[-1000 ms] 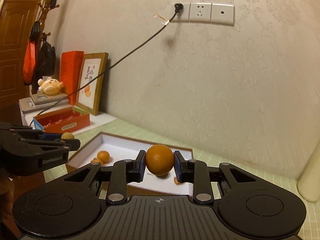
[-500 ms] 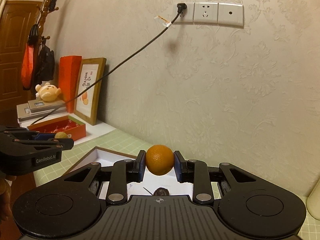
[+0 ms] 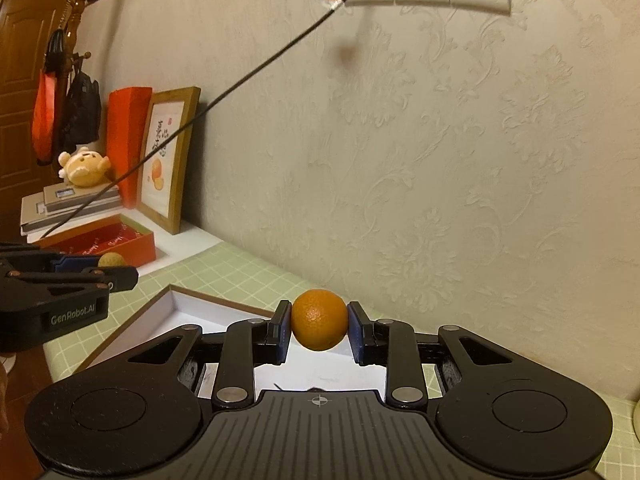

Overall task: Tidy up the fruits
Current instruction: 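Open both tools to drop the tan dried fruit and orange into the box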

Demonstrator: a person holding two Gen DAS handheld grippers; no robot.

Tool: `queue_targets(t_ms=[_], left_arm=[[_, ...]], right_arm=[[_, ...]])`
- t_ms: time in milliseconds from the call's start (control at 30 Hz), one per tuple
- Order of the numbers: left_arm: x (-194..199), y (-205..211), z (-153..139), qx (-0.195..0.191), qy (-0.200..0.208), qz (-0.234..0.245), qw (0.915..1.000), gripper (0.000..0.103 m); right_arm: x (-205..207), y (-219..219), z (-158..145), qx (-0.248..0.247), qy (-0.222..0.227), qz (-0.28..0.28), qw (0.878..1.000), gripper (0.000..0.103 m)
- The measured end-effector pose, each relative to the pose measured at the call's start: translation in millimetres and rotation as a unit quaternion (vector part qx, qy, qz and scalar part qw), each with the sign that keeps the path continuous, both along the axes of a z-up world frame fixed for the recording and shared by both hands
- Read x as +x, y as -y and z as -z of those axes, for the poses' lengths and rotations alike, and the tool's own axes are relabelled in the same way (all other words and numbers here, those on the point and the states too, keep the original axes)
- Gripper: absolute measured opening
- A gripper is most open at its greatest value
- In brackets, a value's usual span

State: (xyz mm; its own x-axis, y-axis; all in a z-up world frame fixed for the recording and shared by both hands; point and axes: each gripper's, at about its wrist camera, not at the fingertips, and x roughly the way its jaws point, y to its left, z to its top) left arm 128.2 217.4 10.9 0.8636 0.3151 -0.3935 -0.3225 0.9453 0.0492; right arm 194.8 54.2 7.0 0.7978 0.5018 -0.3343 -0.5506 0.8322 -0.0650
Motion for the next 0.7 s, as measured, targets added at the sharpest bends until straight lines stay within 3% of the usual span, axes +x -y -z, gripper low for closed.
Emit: queue_targets(t_ms=[367, 700], left_arm=[[38, -15, 28, -0.009, -0.041, -0.008, 0.9991, 0.014], [55, -30, 48, -0.020, -0.060, -0.022, 0.9978, 0.014]], right_arm=[[65, -20, 24, -0.010, -0.056, 0.007, 0.998, 0.030], [94, -26, 43, -0.022, -0.078, 0.007, 0.997, 0.030]])
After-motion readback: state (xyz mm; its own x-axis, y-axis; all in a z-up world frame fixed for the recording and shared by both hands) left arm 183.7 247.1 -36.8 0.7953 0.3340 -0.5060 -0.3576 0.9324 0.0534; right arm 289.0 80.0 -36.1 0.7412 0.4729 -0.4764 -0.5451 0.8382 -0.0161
